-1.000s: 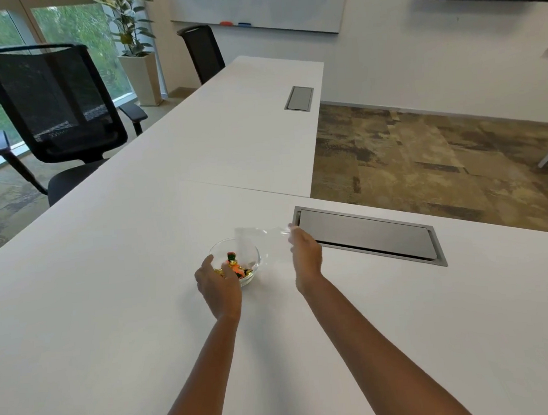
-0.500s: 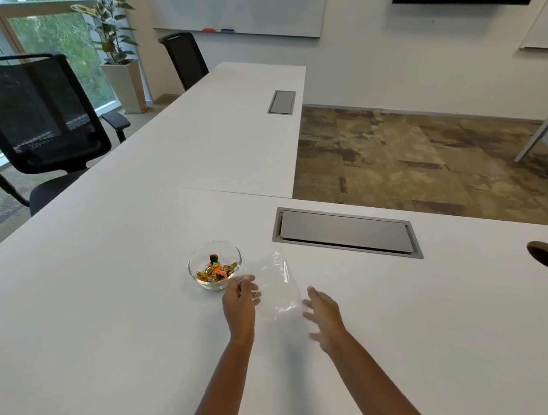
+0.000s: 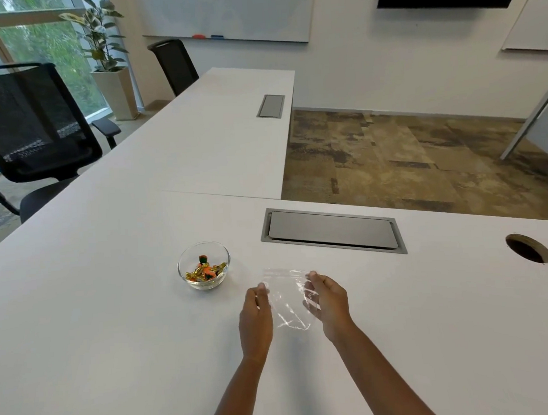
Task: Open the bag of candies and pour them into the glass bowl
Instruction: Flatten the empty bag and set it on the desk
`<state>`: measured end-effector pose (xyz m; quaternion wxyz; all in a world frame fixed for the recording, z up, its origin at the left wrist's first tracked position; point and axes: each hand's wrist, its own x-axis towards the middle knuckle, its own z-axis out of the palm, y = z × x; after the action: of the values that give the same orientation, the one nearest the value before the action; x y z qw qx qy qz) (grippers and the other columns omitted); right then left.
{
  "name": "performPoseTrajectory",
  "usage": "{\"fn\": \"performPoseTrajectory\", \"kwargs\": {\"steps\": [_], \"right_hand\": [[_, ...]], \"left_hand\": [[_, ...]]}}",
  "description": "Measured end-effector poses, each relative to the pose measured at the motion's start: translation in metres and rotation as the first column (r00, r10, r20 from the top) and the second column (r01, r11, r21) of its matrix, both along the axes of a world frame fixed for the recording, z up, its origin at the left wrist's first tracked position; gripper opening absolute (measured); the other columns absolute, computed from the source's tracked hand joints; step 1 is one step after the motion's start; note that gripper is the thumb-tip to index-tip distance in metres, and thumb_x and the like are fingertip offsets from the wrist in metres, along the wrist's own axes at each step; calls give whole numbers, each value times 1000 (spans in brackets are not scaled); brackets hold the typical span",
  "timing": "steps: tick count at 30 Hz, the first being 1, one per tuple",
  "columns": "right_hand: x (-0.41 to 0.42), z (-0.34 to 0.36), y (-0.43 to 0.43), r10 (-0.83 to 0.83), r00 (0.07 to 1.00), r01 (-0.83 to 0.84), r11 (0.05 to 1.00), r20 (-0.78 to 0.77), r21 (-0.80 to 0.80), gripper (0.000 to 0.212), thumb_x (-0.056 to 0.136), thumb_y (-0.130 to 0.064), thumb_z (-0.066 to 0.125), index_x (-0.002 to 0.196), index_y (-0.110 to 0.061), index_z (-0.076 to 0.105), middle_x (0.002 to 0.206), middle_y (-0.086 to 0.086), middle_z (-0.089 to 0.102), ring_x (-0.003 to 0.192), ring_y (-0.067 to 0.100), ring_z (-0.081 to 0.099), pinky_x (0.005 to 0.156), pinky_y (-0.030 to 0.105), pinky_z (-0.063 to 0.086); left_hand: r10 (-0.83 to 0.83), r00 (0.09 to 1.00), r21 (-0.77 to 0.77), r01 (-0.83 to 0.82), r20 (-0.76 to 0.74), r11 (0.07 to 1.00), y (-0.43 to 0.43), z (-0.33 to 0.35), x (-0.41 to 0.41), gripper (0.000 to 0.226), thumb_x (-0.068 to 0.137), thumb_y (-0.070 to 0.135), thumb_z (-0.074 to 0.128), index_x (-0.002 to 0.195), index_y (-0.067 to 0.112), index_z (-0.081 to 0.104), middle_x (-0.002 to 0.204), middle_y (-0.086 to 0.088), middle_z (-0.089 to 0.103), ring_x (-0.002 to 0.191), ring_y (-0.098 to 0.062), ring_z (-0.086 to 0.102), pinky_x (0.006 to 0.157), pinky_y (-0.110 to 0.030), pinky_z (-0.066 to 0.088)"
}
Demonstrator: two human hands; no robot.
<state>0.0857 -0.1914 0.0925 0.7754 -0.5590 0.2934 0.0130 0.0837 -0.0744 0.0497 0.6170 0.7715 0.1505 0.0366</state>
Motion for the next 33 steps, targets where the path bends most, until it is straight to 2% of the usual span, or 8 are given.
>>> {"fn": "performPoseTrajectory", "kwargs": {"steps": [7,11,17,19,21,25,29,33], "right_hand": [[1,-4,2,-130,991,132,989,27,-71,25,91,-15,56,67,-14,60,65,2,54,56,13,49,52,22,40],[2,-12,5,-121,992,125,979,34,-162,25,92,-17,54,68,-17,60,67,0,55,57,13,50,52,22,40],[2,-21,28,143,986,-152,981,-84,-118,16,94,-29,51,99,-15,56,83,5,63,63,13,55,54,22,41],[0,-26,36,282,948,-299,948,-145,-110,29,92,-26,55,118,-16,49,99,10,62,67,14,54,56,22,41],[-4,-34,46,377,908,-399,912,-184,-100,46,89,-15,59,130,-16,39,95,9,58,65,13,51,57,22,43],[-8,-54,66,410,897,-435,884,-163,-171,60,83,10,57,135,-8,35,81,11,52,58,13,49,56,21,46],[-8,-66,84,424,890,-455,830,-166,-322,60,79,9,61,132,-10,41,76,3,48,59,9,49,59,18,47],[-9,-75,97,481,851,-518,702,-210,-489,57,82,2,62,131,-19,43,98,7,47,78,18,51,57,16,49]], "left_hand": [[-16,998,164,5,65,986,-12,-10,-25,36,98,23,36,70,11,55,59,3,53,59,-16,52,54,-18,38],[0,999,189,-11,55,982,-2,-14,-24,34,97,24,41,69,11,54,53,9,48,53,-16,46,48,-19,33],[50,999,266,-47,-4,963,27,-17,-19,36,96,29,42,64,16,54,56,5,54,60,-20,53,51,-25,36],[96,995,273,-87,-19,958,38,-20,-17,36,97,28,41,69,11,56,64,-2,60,65,-24,54,53,-29,35],[140,990,295,-123,-35,948,51,-23,-13,38,97,27,39,76,5,61,76,-10,67,69,-25,54,61,-28,36],[191,978,353,-149,-86,924,72,-31,-10,36,97,25,39,78,3,61,86,-17,71,70,-25,53,61,-27,35],[242,955,389,-160,-172,907,90,-41,-10,33,97,27,39,80,6,57,88,-20,70,77,-33,59,61,-29,37],[262,933,479,-118,-245,870,101,-50,-10,29,97,30,40,89,7,55,91,-20,71,77,-33,60,64,-29,39]]}}
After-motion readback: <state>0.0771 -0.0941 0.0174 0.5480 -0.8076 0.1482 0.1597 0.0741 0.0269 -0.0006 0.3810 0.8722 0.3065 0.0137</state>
